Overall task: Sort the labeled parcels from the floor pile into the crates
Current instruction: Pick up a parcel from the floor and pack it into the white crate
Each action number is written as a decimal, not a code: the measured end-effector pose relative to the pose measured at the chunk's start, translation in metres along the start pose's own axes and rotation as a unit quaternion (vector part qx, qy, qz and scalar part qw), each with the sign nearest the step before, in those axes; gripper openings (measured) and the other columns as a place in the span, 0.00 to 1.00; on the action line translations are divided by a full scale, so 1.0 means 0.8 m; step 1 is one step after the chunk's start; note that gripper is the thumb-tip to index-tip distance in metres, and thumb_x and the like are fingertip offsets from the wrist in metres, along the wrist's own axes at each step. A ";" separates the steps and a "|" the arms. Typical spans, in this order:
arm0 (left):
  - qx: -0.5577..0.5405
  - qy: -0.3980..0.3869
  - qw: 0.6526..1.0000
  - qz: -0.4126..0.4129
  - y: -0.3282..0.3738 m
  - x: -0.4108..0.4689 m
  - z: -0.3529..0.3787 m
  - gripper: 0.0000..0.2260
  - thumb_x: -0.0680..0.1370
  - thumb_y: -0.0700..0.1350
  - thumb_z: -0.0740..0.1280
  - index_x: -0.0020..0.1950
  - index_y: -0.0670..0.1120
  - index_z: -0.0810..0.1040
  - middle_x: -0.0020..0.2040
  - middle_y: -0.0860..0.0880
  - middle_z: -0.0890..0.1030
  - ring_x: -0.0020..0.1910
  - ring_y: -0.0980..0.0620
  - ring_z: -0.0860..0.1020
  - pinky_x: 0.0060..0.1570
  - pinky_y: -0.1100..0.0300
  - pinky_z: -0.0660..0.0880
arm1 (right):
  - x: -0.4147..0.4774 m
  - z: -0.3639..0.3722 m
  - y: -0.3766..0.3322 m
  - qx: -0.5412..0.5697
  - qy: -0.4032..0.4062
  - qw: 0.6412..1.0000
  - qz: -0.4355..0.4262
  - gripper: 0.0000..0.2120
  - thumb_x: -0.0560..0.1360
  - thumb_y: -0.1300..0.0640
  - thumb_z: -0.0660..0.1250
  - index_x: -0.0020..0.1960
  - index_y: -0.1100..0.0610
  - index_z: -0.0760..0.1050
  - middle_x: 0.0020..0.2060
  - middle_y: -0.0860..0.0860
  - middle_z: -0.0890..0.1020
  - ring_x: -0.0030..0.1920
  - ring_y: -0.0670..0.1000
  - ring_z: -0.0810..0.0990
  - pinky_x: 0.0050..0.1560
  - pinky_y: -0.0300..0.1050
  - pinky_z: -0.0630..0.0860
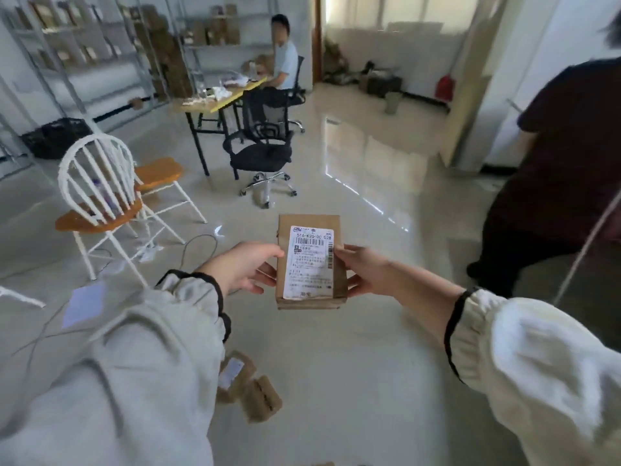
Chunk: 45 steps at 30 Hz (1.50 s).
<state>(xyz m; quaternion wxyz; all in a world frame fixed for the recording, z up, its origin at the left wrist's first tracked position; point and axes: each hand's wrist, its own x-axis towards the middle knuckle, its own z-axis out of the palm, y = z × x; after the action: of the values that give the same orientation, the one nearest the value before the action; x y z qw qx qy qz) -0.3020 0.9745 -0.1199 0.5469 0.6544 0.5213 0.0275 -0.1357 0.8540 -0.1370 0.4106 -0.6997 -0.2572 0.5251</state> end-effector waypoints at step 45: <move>0.448 -0.601 0.633 0.194 -0.029 -0.336 1.198 0.14 0.80 0.45 0.60 0.63 0.43 0.77 0.53 0.47 0.83 0.51 0.48 0.81 0.52 0.55 0.78 | -0.635 -0.482 0.818 0.538 0.551 0.591 0.242 0.18 0.81 0.49 0.55 0.67 0.56 0.68 0.51 0.53 0.80 0.47 0.52 0.79 0.46 0.50 0.78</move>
<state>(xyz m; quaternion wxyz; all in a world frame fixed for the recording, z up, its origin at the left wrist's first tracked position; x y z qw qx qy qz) 0.1415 0.1210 -0.3770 0.3612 0.7765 -0.1138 -0.5037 0.0214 -0.0126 -0.3810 0.6334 -0.5440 0.5257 0.1626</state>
